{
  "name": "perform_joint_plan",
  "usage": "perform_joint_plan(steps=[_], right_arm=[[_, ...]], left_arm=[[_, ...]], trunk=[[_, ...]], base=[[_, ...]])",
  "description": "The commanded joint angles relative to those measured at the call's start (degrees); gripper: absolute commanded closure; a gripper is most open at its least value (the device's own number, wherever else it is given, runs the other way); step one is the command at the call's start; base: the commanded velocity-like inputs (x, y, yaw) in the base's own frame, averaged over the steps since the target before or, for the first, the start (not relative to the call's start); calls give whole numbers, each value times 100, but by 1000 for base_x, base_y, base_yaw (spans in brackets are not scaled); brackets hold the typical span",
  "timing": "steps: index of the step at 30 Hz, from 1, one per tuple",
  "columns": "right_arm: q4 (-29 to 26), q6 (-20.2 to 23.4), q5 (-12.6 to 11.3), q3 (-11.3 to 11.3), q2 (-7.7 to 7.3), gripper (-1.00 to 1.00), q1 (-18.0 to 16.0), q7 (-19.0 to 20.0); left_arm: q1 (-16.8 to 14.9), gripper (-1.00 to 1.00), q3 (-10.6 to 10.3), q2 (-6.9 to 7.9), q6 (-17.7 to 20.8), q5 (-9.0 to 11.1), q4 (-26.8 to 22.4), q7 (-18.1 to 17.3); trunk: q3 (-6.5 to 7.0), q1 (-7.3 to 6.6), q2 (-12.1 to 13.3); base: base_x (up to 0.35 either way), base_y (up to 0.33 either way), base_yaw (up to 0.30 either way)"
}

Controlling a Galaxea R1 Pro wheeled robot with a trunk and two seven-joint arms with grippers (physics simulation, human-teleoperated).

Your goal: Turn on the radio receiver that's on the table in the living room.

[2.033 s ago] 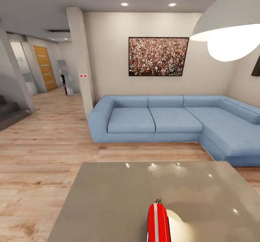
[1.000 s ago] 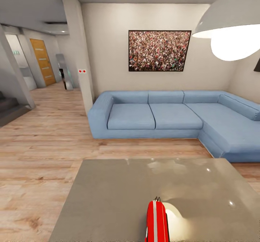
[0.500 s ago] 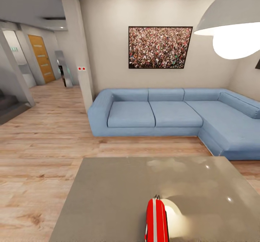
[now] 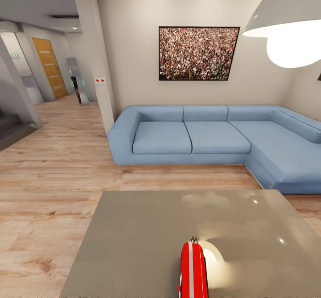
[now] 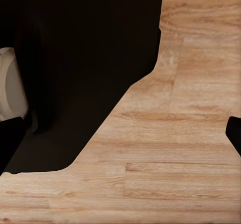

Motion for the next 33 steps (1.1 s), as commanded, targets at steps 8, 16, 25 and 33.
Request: perform_joint_plan(steps=[8,16,25,33], right_arm=[[0,0,0,0,0,-100,-3,1],[0,-1,0,0,0,-100,-3,-1],[0,0,0,0,0,-100,0,-2],[0,2,-1,0,-2,-100,-2,-1]], left_arm=[[0,-100,0,0,0,0,0,0],[-1,-100,0,0,0,1,0,0],[0,-100,0,0,0,0,0,0],[0,-100,-5,0,3,2,0,0]], trunk=[[-75,0,0],[-150,0,0],[-235,0,0],[-309,0,0]], base=[[0,0,0],[0,0,0],[0,0,0],[0,0,0]])
